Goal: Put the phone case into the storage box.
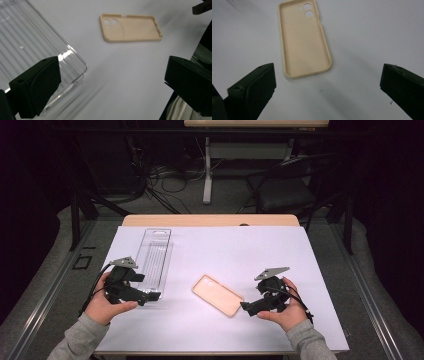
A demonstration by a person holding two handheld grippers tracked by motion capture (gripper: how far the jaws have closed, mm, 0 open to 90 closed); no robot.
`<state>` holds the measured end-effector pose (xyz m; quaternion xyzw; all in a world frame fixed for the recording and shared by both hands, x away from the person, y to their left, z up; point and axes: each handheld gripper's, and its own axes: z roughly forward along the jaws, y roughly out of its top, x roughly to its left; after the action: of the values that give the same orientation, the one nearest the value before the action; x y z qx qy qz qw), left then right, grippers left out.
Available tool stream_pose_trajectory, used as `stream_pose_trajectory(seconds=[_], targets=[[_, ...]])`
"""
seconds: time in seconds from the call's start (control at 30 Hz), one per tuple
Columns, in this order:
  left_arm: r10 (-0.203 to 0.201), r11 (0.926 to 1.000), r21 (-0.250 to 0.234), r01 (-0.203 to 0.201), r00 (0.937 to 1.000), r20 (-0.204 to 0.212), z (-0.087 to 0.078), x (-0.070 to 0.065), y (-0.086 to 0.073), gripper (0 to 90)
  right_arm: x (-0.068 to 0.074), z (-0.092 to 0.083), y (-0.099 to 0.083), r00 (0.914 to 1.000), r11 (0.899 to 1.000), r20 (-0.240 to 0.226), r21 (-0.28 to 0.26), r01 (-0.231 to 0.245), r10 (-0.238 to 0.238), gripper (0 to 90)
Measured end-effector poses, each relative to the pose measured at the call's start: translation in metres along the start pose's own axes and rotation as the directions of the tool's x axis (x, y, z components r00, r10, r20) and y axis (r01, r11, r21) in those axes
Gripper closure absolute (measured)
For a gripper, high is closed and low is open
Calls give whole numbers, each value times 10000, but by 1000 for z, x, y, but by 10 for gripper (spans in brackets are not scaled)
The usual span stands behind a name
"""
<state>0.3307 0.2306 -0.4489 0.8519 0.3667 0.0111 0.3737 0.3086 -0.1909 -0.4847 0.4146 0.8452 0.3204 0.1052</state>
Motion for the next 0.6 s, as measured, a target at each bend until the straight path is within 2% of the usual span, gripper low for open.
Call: stream_pose_trajectory(seconds=[0.1,0.13,0.33,0.4,0.6], targets=[[-103,9997,-214,103,9999,-20,1,2,8,5,-1,2,8,9999,9999,-10,40,112,-112,23],[-56,9997,-254,52,9999,-161,2,3,15,6,0,4,11,9999,9999,42,58,115,-115,35],[24,9996,-289,-29,9999,-157,8,4,29,6,0,9,23,9994,9992,80,180,348,-349,82],[62,9997,-230,-68,9996,-273,12,6,35,7,1,12,31,9990,9987,80,256,439,-442,138],[-6,9996,-270,-7,9988,-480,18,8,50,25,1,15,47,9977,9971,79,384,664,-667,163]])
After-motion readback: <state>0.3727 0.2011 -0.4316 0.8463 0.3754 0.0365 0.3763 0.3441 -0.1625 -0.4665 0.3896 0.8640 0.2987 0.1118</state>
